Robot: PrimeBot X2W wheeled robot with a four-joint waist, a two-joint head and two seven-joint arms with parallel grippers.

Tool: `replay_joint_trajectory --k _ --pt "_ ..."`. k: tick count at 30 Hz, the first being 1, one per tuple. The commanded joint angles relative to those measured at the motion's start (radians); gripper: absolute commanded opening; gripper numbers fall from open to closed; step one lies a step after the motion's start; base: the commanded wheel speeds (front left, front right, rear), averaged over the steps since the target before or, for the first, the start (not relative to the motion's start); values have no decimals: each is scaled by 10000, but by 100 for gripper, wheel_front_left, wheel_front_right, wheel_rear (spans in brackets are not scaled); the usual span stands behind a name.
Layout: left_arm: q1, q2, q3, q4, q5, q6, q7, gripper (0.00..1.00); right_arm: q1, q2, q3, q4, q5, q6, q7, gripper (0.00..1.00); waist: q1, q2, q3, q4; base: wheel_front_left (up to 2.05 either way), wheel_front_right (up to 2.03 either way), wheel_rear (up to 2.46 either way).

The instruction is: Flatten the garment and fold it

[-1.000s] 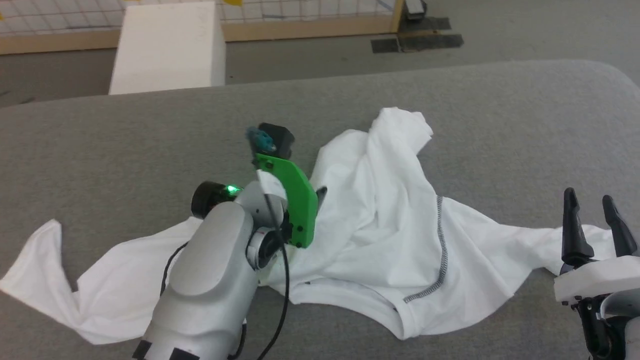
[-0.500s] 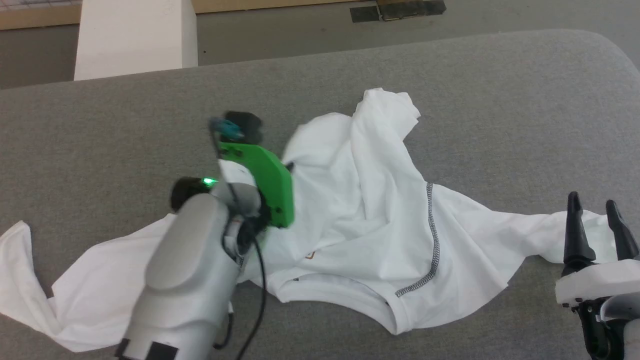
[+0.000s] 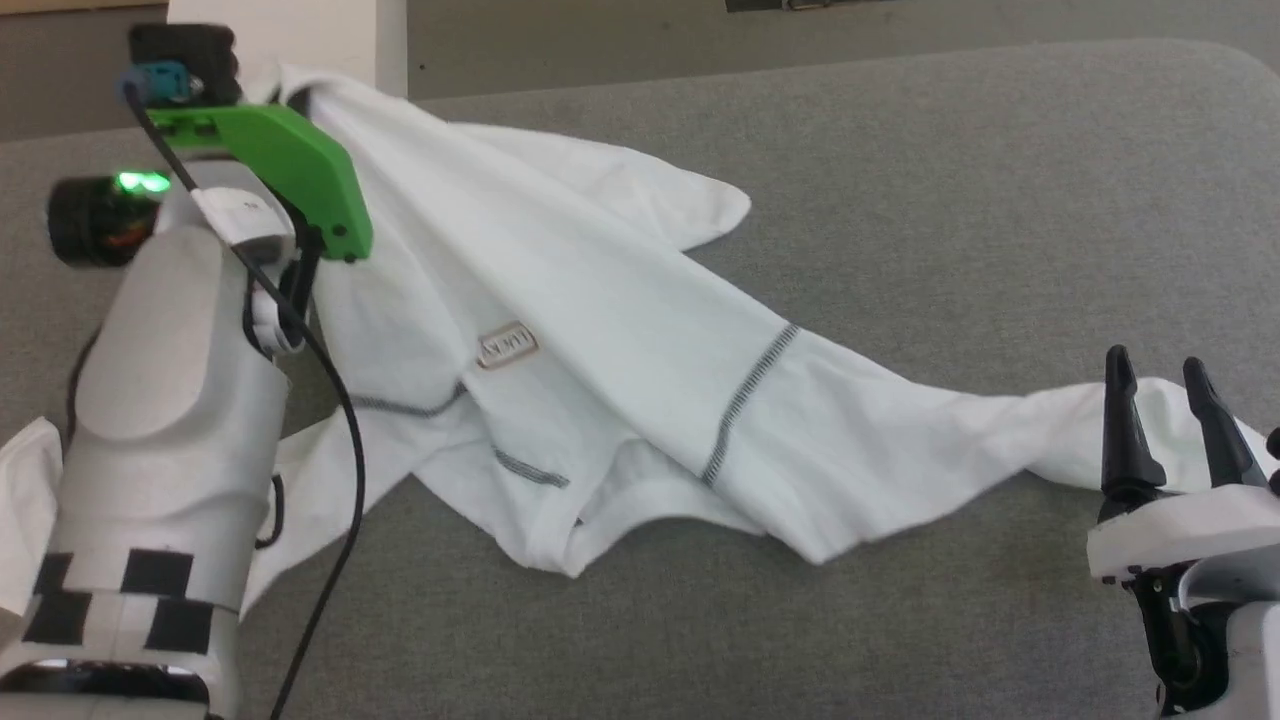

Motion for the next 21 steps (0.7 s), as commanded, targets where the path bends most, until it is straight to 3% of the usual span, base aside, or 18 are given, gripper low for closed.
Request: replay_joint_trajectory --k 1,5,6,7,10,14,17,21 --pt "-335 178 5 105 175 118 -485 0 -201 5 51 -68 -70 -15 19 100 0 -1 146 -52 0 0 0" --pt "-776 144 -26 720 323 187 -1268 0 -248 5 73 -148 -87 -15 38 100 0 -1 320 -6 0 0 0" --pt "-811 61 -35 982 243 141 -1164 39 -252 5 86 -148 -98 -15 45 100 0 -1 338 10 0 0 0" --pt "-860 -10 -91 1227 202 47 -1109 100 -259 5 105 -141 -102 -15 57 100 0 -1 354 30 0 0 0" --pt "-979 -155 -18 1591 11 -90 -1435 100 -291 5 143 -101 -78 -15 53 100 0 -1 317 114 0 0 0" --pt "-938 -266 227 1481 -283 -355 -2661 100 -221 5 106 -38 -110 -15 64 100 0 -1 34 384 0 0 0" --pt "-453 -277 594 983 -608 -487 -3816 100 -109 5 126 20 -122 -15 81 100 0 -1 -305 609 0 0 0" --pt "1068 -97 898 -130 -715 -450 -4483 100 145 5 230 42 -136 -15 279 100 0 -1 -733 898 0 0 0"
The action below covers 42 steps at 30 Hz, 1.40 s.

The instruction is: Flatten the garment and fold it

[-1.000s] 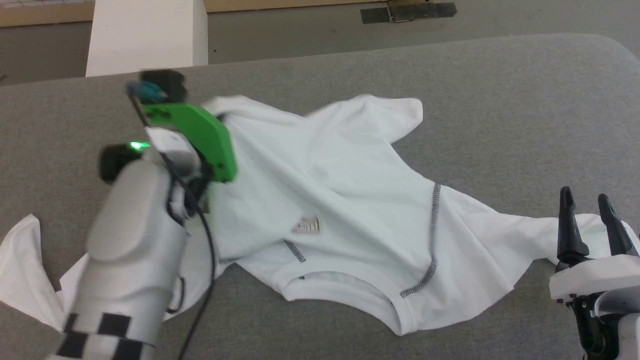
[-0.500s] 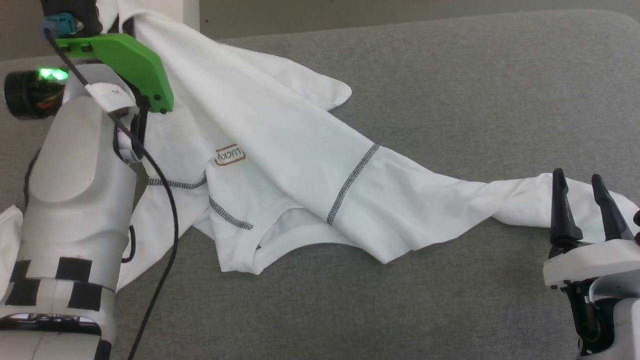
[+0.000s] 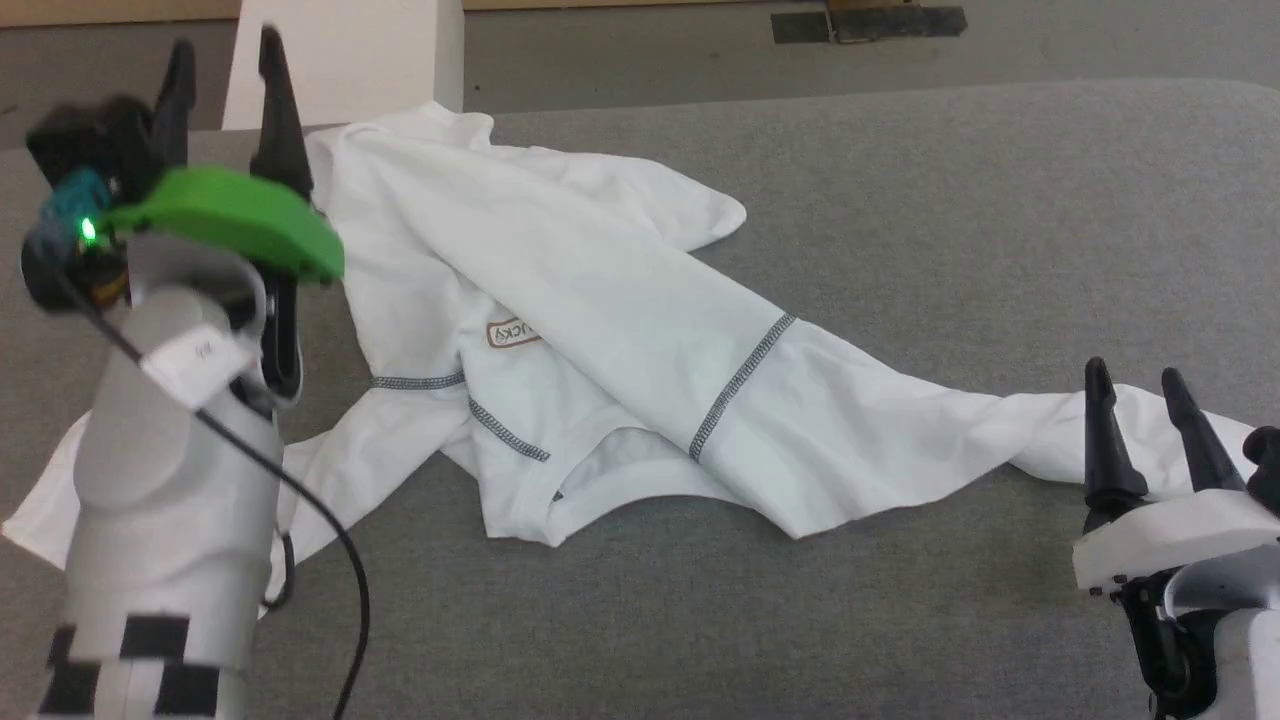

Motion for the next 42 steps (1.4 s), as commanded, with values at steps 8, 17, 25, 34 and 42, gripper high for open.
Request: replay_joint_trajectory --k 8,17,25,34,42 --pt "4878 -448 440 -2312 -582 849 139 100 974 7 -134 -214 -427 -15 2250 100 -1 0 -1031 798 0 0 0" --pt "7358 -913 648 -3902 -851 1686 306 100 636 7 73 -414 -798 -15 5544 100 -1 0 -987 1008 0 0 0" --pt "7238 -1049 241 -4448 -677 1744 430 100 -926 7 -48 812 -1570 -15 6915 100 -1 0 -341 1432 0 0 0" --pt "7093 -1089 68 -4403 -701 1682 423 100 -1436 -342 -990 1220 -1793 -15 7178 0 -1 0 -43 1641 0 0 0" --pt "7004 -1010 -10 -4239 -771 1579 479 100 -1842 -1160 -2552 1348 -2761 -15 6804 0 -1 0 -198 1699 0 0 0"
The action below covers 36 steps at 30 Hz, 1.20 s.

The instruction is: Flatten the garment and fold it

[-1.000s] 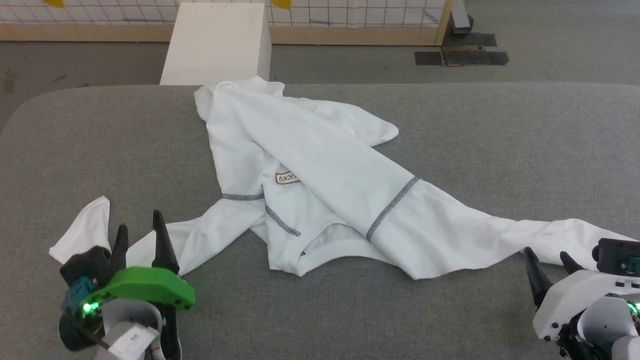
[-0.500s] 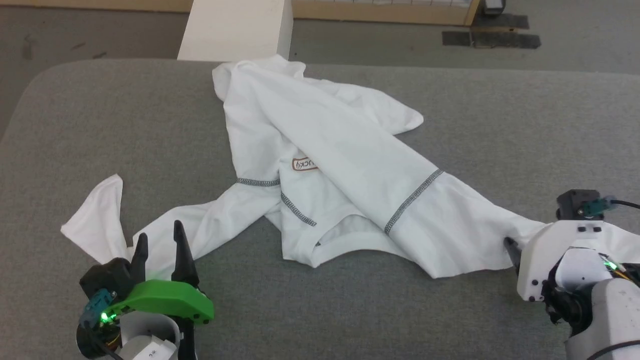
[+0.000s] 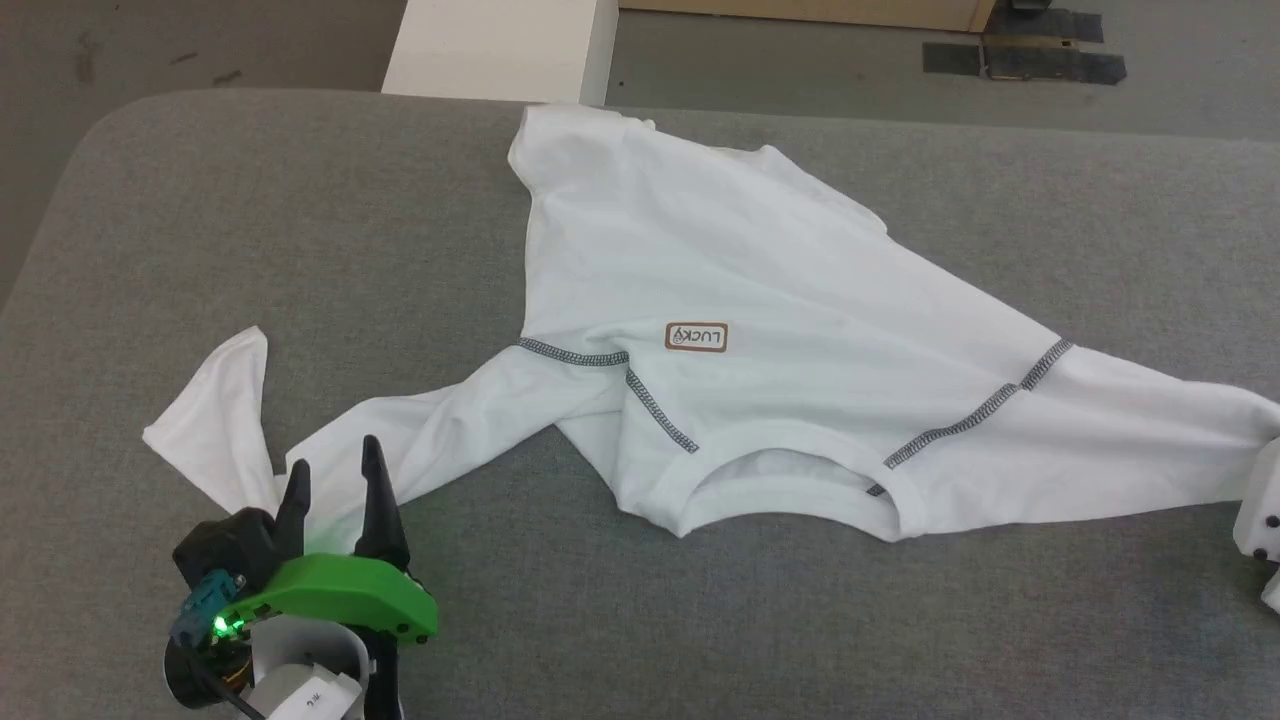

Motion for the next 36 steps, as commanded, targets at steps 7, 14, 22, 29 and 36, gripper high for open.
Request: replay_joint_trajectory --k 7,14,22,29,36 --pt "-129 189 -127 85 3 -33 261 100 -139 574 -75 -125 172 -19 -1057 100 0 0 -448 -143 0 0 0" --pt "138 307 -201 92 -93 -53 548 100 558 1156 -149 -1862 1239 -19 -2785 100 0 0 -1044 -284 0 0 0" --pt "350 656 -609 433 -90 -4 1935 100 1998 1219 -30 -2408 2531 -19 -3720 100 0 0 -1235 -481 0 0 0" --pt "364 1084 -517 1046 -237 616 3697 100 2147 1221 300 -2423 2754 -19 -3992 100 0 0 -946 -810 0 0 0" --pt "138 1083 -416 1464 -520 527 3865 0 2082 1221 563 -2458 2838 -19 -4091 100 0 0 -667 -965 0 0 0"
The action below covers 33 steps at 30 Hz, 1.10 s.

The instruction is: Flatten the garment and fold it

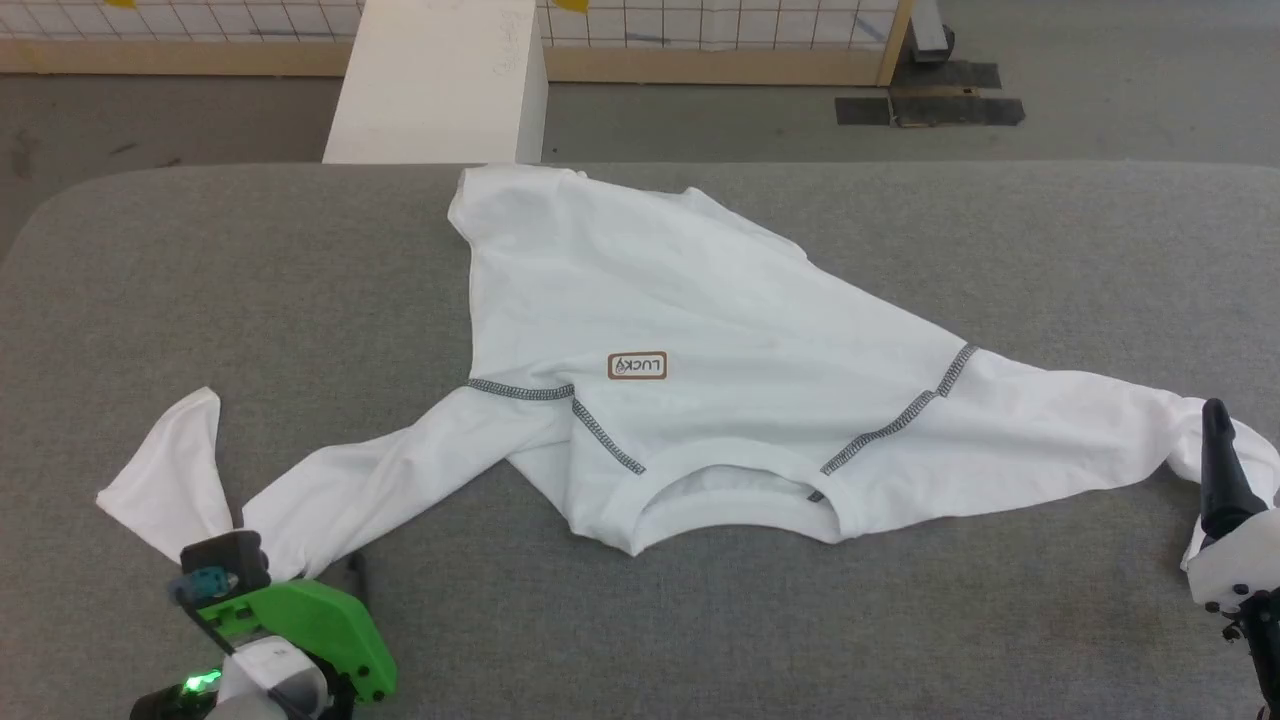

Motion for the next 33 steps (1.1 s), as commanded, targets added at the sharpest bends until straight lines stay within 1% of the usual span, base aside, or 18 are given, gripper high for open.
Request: replay_joint_trajectory --k 1,5,7,9,12,16,19,24,27,30,33 --pt "-40 -77 -32 252 -174 -85 137 0 -72 4 52 -33 31 -15 -91 100 0 -1 85 -52 0 0 0" --pt "-67 -159 193 42 -459 -195 -116 0 -76 4 120 57 31 -15 -152 100 0 -1 127 -80 0 0 0" --pt "-97 -208 604 -487 -796 -203 -390 0 -93 4 185 72 27 -15 -166 100 0 -1 132 -146 0 0 0" --pt "-110 -120 947 -1248 -918 -104 -602 0 -105 4 200 49 26 -15 -199 100 0 -1 147 -180 0 0 0" --pt "-374 240 1180 -2234 -868 56 -407 0 -162 4 207 -37 -21 -15 -225 100 0 -1 327 -232 0 0 0" --pt "-1399 806 1244 -2507 -659 171 116 0 -305 4 317 -139 -44 -15 -232 100 0 -1 716 -339 0 0 0" --pt "-2580 1194 1262 -2094 -470 101 242 0 -453 4 463 -237 8 -15 -234 100 0 -1 1117 -498 0 0 0" --pt "-4373 1878 969 -573 -64 -331 484 0 -806 4 702 -355 6 -15 -231 100 0 -1 1841 -871 0 0 0" --pt "-5180 2271 858 239 119 -555 624 0 -1002 5 866 -446 21 -15 -258 100 0 -1 2271 -1150 0 0 0" --pt "-5822 2480 897 858 159 -713 482 0 -1105 5 969 -427 61 -15 -326 100 0 -1 2610 -1338 0 0 0" --pt "-6130 2495 842 1410 139 -797 509 1 -1128 5 1009 -318 86 -15 -375 100 0 -1 2804 -1412 0 0 0"
